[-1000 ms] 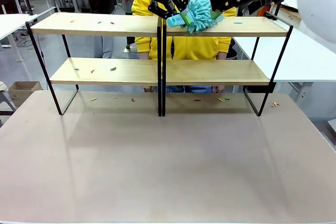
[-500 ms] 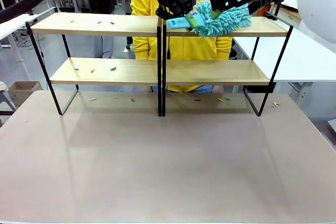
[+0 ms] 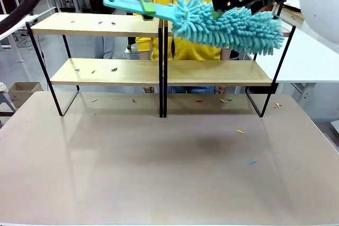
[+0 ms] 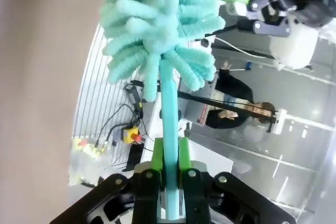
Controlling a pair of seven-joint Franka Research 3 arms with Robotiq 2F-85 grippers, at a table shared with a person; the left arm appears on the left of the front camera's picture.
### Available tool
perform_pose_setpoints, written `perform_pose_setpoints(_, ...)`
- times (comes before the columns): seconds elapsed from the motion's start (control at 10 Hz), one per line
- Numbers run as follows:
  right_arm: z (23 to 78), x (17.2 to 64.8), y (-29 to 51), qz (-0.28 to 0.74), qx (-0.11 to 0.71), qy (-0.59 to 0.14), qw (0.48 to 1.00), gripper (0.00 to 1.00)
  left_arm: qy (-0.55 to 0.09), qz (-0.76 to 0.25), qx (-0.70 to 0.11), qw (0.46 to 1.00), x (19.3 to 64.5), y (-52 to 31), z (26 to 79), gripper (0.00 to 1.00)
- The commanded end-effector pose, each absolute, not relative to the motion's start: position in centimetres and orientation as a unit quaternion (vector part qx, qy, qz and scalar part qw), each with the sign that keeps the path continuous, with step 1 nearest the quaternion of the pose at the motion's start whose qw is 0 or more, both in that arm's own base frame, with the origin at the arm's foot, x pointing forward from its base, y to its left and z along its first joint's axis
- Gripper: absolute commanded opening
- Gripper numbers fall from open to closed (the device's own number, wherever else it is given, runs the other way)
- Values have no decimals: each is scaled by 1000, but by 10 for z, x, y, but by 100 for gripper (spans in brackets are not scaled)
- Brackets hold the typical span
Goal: Clean the shelves.
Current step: Clean a randomly selected level of the Shelf with the Duster.
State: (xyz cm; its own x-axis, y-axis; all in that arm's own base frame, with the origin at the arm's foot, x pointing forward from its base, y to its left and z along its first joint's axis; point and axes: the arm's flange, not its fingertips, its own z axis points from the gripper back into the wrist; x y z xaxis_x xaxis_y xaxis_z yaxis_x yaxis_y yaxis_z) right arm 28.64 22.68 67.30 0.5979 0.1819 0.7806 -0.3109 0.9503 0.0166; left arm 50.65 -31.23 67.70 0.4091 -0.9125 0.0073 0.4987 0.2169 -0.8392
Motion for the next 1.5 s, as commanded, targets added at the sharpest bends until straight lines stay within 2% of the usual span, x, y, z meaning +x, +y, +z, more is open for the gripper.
perform_pose_setpoints(0.0, 674, 287, 226, 136, 74, -429, 890, 100, 242, -467, -421, 739, 542, -312, 707, 13)
perform_pose_setpoints(0.3, 674, 287, 226, 136, 74, -429, 890, 100, 171, -409, -415, 795, 541, -254, 720, 13)
perform_pose_setpoints(0.5, 674, 287, 226, 136, 74, -429, 890, 100, 96, -350, -410, 836, 507, -167, 728, 13)
perform_pose_setpoints(0.7, 674, 287, 226, 136, 74, -429, 890, 100, -28, -249, -418, 873, 430, -83, 726, 13)
perform_pose_setpoints(1.0, 674, 287, 226, 136, 74, -429, 890, 100, -205, -83, -466, 857, 283, 17, 699, 13)
perform_pose_setpoints(1.1, 674, 287, 226, 136, 74, -429, 890, 100, -205, 27, -499, 841, 249, 40, 688, 13)
perform_pose_setpoints(1.2, 674, 287, 226, 136, 74, -429, 890, 100, -109, 203, -547, 805, 232, 53, 674, 13)
perform_pose_setpoints(1.3, 674, 287, 226, 136, 74, -429, 890, 100, -2, 269, -592, 760, 220, 56, 662, 13)
perform_pose_setpoints(1.4, 674, 287, 226, 136, 74, -429, 890, 100, 29, 294, -588, 753, 209, 60, 658, 13)
